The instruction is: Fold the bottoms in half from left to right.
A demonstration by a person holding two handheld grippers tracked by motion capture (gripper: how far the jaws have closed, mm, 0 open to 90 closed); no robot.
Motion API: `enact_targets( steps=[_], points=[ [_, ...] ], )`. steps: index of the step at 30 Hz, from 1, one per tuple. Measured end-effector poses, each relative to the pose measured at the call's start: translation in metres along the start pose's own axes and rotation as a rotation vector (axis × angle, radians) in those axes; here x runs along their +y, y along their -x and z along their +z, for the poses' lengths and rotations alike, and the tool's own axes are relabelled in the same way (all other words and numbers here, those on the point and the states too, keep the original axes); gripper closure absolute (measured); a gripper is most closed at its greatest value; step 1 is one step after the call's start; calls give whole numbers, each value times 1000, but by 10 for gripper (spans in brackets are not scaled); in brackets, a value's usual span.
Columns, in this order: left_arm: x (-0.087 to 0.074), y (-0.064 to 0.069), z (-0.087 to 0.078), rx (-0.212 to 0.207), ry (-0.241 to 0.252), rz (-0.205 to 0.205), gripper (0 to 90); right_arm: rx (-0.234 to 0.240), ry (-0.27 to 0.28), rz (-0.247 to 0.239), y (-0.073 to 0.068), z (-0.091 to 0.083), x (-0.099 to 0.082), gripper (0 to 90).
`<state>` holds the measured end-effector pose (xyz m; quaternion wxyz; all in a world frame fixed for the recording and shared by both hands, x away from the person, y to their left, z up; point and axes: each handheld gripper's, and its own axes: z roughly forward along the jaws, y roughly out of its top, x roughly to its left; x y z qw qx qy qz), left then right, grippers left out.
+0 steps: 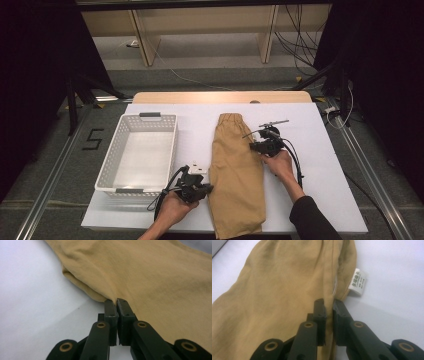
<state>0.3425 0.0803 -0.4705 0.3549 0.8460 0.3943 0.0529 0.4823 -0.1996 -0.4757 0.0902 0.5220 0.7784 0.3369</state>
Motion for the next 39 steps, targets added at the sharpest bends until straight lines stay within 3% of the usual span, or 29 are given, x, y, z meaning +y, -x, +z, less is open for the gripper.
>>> enact_targets(
  steps=[8,13,14,19,21,23,28,33,39],
  points=[
    [0,0,4,-2,-11,11,868,-34,21,-37,-2,4,3,838],
    [-1,1,6,-3,-18,16,866,-34,26,-35,-1,4,4,824],
    [-1,0,6,-6,-17,13,866,-30,23,-28,-1,3,4,793],
    [-2,-1,6,-9,-20,11,854,-29,17,-19,-2,-10,3,464],
    [-2,-1,5,-11,-16,11,847,-18,19,-27,-4,-20,2,419],
    [-2,-1,3,-13,-8,8,829,28,39,-21,-7,-35,-1,390],
    [-1,3,-4,-31,9,7,702,61,62,-80,-18,-64,-16,326],
    [0,10,-10,-3,54,17,433,81,67,-124,-29,-85,-41,302],
    [0,15,-18,-11,120,22,313,130,82,-151,-40,-103,-67,280]
  ],
)
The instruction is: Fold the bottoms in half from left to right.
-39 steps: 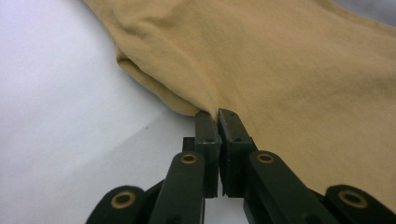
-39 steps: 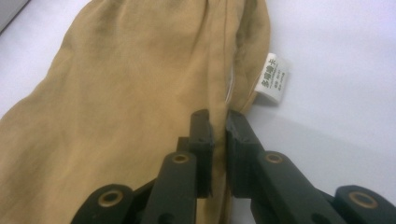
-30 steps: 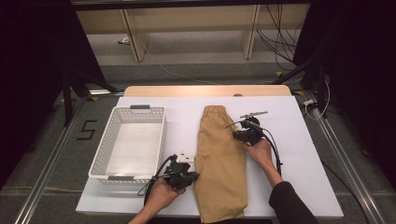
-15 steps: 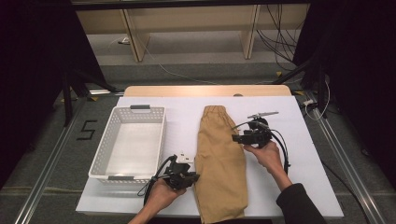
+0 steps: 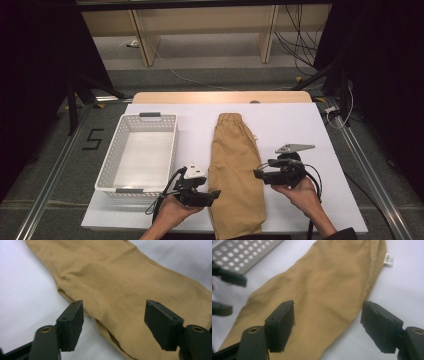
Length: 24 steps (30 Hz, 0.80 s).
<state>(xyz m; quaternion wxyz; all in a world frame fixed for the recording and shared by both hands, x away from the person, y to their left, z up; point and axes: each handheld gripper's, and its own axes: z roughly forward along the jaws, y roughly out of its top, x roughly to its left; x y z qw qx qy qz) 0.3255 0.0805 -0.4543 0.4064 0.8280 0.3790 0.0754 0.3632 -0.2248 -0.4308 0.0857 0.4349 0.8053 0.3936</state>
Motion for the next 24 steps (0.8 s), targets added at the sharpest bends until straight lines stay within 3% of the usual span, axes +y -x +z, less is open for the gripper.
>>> enact_targets(
  steps=[5,11,24],
  points=[
    [-2,0,-2,1,11,-9,269,4,10,-28,-13,-12,-18,272],
    [-3,3,-6,-9,35,-10,236,21,9,-24,-21,-24,-35,273],
    [-7,6,-13,-6,70,-11,226,54,-87,5,-33,-30,-69,317]
  ],
)
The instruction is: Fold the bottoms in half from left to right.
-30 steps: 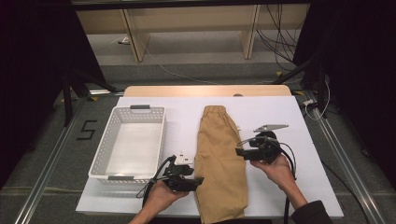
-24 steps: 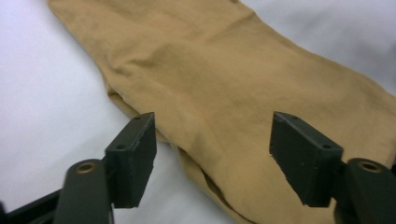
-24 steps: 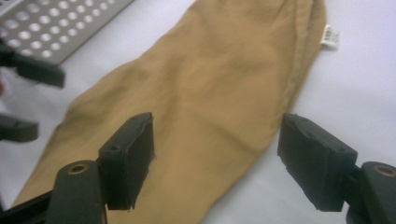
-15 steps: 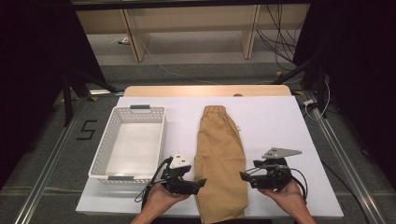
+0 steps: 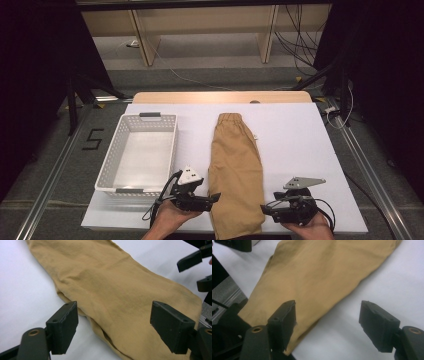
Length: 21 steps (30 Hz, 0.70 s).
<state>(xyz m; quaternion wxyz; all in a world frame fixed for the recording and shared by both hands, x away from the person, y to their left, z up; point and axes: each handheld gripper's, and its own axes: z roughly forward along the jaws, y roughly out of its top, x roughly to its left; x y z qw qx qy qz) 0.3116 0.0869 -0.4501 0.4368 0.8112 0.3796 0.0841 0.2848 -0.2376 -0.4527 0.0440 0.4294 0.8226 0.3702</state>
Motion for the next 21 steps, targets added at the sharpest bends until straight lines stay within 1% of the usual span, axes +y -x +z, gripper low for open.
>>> enact_targets(
  steps=[3,5,7,9,13,17,19,21],
  points=[
    [-1,0,-1,-1,0,1,227,15,-19,14,-2,0,-5,329],
    [-1,1,-1,-2,-3,3,227,24,-26,12,-4,1,-8,341],
    [-1,1,-1,-6,-1,6,226,42,-44,19,-7,3,-10,345],
    [-2,2,-1,-5,-2,6,227,47,-67,10,-11,6,-11,351],
    [-2,1,-1,-3,1,7,226,73,-94,-8,-17,11,-13,388],
    [-2,1,0,1,-2,8,226,113,-85,-34,-23,11,-12,441],
    [-2,1,0,3,-3,8,227,118,-80,-50,-25,10,-12,494],
    [-2,1,0,3,-5,10,227,116,-59,-68,-28,8,-11,553]
  ],
)
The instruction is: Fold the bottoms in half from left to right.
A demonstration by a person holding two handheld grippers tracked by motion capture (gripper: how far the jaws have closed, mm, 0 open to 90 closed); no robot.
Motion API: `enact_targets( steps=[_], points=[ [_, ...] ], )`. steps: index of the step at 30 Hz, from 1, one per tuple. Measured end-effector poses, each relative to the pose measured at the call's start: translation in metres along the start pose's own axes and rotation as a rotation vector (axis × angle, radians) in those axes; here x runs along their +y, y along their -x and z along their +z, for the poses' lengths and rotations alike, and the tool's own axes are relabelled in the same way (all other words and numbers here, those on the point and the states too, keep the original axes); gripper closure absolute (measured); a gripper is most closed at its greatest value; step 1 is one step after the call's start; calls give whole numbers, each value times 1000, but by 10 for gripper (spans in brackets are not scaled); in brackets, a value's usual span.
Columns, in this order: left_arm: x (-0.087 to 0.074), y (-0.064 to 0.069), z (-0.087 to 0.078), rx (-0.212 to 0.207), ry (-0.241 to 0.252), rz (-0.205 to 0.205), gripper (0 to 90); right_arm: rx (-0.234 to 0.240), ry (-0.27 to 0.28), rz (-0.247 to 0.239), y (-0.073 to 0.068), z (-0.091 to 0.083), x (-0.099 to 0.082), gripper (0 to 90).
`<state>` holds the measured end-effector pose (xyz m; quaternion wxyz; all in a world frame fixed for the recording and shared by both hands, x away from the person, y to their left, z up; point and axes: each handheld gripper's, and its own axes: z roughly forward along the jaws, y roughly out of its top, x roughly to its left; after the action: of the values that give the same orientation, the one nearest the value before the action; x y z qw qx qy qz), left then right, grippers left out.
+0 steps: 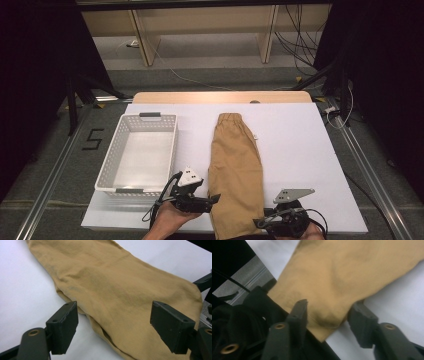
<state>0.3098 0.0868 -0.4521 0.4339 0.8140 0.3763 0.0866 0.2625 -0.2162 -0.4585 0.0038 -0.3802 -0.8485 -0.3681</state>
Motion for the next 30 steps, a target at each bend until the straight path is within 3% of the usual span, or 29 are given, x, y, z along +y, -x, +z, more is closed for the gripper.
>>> enact_targets(
  steps=[5,11,14,17,19,21,24,30],
  points=[
    [0,0,0,3,1,-3,227,8,59,-39,-6,-8,2,717],
    [0,-1,1,6,0,-5,227,51,96,-51,-9,-14,4,791],
    [-1,-1,1,7,-2,-4,227,27,56,-46,-8,-11,3,825],
    [-1,-1,1,6,-6,1,227,-26,-52,-20,-6,-5,1,846],
    [-1,-1,1,7,-10,2,227,-64,-95,-26,-4,-2,-2,856],
    [-1,0,2,7,-9,1,227,-78,-116,-22,-2,-2,-3,848],
    [-1,-1,1,11,-8,0,227,-71,-98,2,0,-6,-3,790],
    [-1,-1,2,21,-7,-4,227,-93,0,37,7,-15,1,583]
  ],
)
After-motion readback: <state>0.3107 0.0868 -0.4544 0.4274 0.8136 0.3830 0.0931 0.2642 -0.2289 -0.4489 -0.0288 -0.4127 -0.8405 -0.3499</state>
